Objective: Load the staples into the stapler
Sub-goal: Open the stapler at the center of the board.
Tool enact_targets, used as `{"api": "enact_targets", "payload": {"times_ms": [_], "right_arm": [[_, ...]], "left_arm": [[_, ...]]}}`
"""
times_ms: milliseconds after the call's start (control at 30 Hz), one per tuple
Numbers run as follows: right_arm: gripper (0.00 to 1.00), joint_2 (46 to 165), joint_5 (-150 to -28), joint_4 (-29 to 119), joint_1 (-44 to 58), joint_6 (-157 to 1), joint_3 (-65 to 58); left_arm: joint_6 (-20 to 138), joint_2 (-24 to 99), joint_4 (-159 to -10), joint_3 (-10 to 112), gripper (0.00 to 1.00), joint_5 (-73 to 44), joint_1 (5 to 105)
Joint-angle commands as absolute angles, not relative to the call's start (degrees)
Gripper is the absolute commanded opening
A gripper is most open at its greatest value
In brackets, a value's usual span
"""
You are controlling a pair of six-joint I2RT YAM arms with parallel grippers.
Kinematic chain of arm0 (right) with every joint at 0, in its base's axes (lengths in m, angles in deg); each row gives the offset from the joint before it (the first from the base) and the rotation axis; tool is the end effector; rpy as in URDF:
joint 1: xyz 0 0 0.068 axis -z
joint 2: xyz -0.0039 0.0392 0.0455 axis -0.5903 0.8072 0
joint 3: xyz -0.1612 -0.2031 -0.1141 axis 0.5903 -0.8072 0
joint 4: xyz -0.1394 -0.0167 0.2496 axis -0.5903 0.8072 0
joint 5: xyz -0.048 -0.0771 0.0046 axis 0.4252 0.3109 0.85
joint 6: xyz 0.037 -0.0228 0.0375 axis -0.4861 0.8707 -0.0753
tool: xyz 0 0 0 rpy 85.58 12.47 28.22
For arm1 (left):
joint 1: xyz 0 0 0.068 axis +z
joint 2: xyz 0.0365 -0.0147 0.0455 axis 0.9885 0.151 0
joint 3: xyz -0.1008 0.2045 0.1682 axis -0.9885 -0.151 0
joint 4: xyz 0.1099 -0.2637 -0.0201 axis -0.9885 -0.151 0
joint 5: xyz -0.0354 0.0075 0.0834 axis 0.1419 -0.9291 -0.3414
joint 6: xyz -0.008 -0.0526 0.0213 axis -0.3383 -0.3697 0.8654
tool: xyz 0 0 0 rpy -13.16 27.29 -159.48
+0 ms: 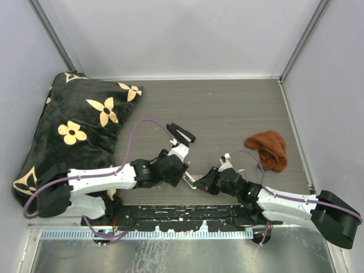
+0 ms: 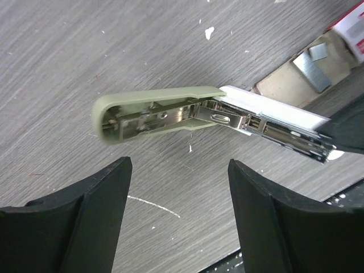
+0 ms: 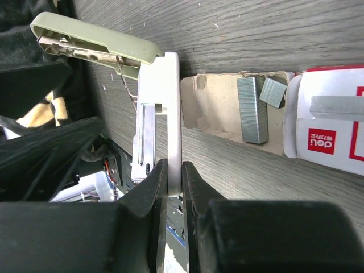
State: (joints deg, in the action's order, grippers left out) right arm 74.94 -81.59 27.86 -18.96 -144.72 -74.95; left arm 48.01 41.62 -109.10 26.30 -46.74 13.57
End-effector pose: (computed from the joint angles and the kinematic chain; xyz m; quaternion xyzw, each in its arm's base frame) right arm 0.1005 0.1441 0.1142 0.1404 0.8525 0.4536 0.2185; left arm 0.1273 -0.2678 0.2006 0.2975 0.8852 -0.0748 0.3499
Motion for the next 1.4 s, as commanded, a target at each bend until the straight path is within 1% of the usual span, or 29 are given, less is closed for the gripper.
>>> {"api": "enact_targets", "payload": {"times_ms": [0,67,100,167,267,433,533,600,767,900,1067,1200,1367], "right_arm": [[0.01,73.2,-82.2,27.6,-18.4,-147.0,-75.7],[0.01,73.0,-82.5,27.5,-18.2,-147.0,-75.8],[0.01,73.1,-82.8,27.2,-18.1,-147.2,-75.9],[0.01,73.5,-83.5,25.6,-17.9,-147.1,-76.4],[0.01,74.9,-84.7,23.0,-17.8,-147.6,-77.0],[0.01,77.0,-85.9,20.6,-17.8,-147.6,-77.0],[0.01,77.8,-86.7,19.6,-17.8,-147.6,-76.8],[0.01,77.9,-86.9,19.6,-17.8,-147.4,-76.7],[0.01,77.5,-86.7,19.9,-17.8,-147.5,-76.8],[0.01,77.2,-86.6,20.1,-17.7,-147.6,-76.9],[0.01,77.1,-86.8,20.0,-17.7,-147.5,-76.8],[0.01,77.2,-86.9,20.0,-17.7,-147.6,-77.0],[0.0,77.1,-87.0,19.9,-17.7,-147.6,-76.9]], "left_arm": [[50.0,32.1,-105.0,24.7,0.74,-46.9,14.1],[49.8,29.3,-105.5,24.4,0.78,-45.4,15.0],[49.4,28.2,-105.7,24.2,0.82,-44.2,16.0],[48.6,26.6,-105.6,23.8,0.86,-39.3,18.9],[46.7,25.4,-104.3,22.0,0.87,-31.4,24.8],[44.7,24.7,-97.0,17.0,0.86,-18.1,34.5],[43.3,26.1,-92.1,15.1,0.79,-10.5,39.4],[42.4,26.5,-89.5,14.2,0.75,-7.7,40.9],[42.5,27.9,-88.3,14.0,0.63,-4.6,43.4],[42.6,28.7,-88.1,13.8,0.59,-3.3,43.9],[43.0,30.1,-87.9,13.8,0.49,-3.0,44.1],[42.8,31.0,-87.1,13.7,0.44,-3.0,44.4],[42.9,33.0,-86.1,13.6,0.43,-3.0,44.8]]}}
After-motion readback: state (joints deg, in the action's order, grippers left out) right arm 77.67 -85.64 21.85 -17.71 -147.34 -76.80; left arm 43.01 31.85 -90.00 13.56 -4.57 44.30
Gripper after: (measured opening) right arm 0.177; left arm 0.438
